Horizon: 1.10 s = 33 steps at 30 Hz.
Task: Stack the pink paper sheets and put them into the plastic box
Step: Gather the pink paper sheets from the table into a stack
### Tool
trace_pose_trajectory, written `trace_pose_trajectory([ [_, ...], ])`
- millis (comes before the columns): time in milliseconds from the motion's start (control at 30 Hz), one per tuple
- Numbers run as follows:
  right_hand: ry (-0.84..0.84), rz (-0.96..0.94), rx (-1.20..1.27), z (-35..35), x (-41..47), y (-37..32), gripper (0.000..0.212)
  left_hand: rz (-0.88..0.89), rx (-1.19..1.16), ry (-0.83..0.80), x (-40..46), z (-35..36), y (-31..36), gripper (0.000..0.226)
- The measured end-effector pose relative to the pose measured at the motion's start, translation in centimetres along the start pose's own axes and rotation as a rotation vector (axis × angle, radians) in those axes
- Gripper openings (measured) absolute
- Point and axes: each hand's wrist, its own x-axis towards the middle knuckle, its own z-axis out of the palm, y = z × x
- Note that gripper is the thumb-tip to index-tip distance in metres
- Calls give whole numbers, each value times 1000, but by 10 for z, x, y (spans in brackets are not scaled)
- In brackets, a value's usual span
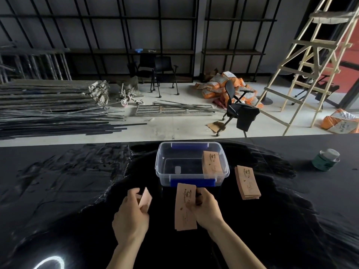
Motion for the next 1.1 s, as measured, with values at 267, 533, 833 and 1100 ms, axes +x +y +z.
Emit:
trace_pose_trajectory([
  [267,5,-41,-9,7,0,3,33,9,-457,-227,-1,30,25,22],
  [533,51,-51,4,8,-1,4,19,58,-566,-360,-13,35,36,24],
  [833,22,-50,64,13,1,4,23,95,-507,-341,-9,42,32,37],
  [1100,-25,8,65,19,3,2,38,116,-228,-68,-2,25,0,44],
])
